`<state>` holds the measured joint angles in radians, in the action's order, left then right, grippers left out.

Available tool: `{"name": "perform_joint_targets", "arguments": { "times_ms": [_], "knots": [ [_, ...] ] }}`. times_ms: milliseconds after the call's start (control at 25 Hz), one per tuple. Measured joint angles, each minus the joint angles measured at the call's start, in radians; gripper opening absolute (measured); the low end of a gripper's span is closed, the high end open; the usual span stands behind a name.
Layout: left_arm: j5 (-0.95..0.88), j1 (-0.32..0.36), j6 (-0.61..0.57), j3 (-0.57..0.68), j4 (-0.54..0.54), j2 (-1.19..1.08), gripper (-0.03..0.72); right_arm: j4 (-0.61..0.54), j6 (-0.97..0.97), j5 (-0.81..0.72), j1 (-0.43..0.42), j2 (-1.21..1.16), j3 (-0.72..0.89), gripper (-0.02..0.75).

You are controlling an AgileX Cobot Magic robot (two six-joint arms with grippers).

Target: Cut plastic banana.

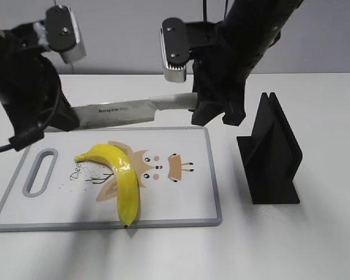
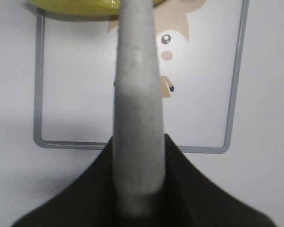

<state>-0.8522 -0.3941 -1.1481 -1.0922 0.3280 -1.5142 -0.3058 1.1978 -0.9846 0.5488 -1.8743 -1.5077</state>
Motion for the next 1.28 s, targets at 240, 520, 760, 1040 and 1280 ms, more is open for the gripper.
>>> {"name": "perform_joint_targets", "arguments": {
  "times_ms": [240, 520, 760, 1040, 1280],
  "knots": [
    [-0.024, -0.001, 0.000, 0.000, -0.006, 0.098, -0.003, -0.041, 0.005, -0.008, 0.001, 0.060, 0.000, 0.197],
    [-0.016, -0.001, 0.004, 0.000, -0.007, 0.098, 0.027, -0.041, 0.004, -0.008, 0.001, 0.060, 0.000, 0.198],
    [0.062, 0.001, 0.026, 0.000, 0.015, 0.098, 0.442, -0.060, -0.028, -0.010, 0.000, 0.060, 0.000, 0.190],
    [0.126, 0.001, 0.032, 0.000, 0.024, 0.098, 0.643, -0.055, -0.047, -0.010, 0.000, 0.060, 0.000, 0.190],
    [0.184, 0.008, 0.374, 0.000, -0.127, 0.122, 0.638, -0.029, -0.337, -0.014, 0.000, 0.060, -0.014, 0.190]
  ]
}}
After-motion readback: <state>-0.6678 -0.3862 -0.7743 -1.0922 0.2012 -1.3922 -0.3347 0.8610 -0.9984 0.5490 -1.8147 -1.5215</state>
